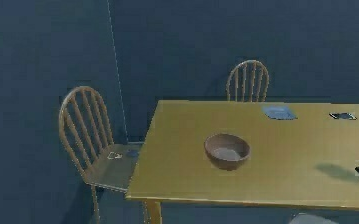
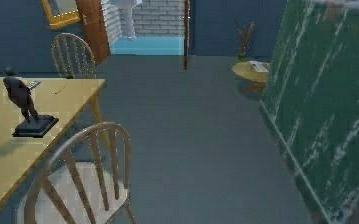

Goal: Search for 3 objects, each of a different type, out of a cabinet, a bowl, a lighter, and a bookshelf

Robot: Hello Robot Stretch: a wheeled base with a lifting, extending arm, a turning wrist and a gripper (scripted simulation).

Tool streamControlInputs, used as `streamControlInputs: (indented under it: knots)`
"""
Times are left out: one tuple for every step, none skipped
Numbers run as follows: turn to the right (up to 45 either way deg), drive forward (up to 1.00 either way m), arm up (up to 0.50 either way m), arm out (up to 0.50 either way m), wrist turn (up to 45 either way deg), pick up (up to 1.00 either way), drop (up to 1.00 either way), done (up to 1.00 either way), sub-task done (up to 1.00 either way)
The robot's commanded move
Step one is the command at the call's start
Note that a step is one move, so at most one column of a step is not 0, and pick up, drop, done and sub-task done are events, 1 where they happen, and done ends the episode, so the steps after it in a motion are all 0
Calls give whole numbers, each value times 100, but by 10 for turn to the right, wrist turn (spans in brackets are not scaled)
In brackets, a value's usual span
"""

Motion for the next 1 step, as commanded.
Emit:
streamControlInputs:
  knots:
    - [150, 0, 0, 0, 0, 0, 0, 0, 0]
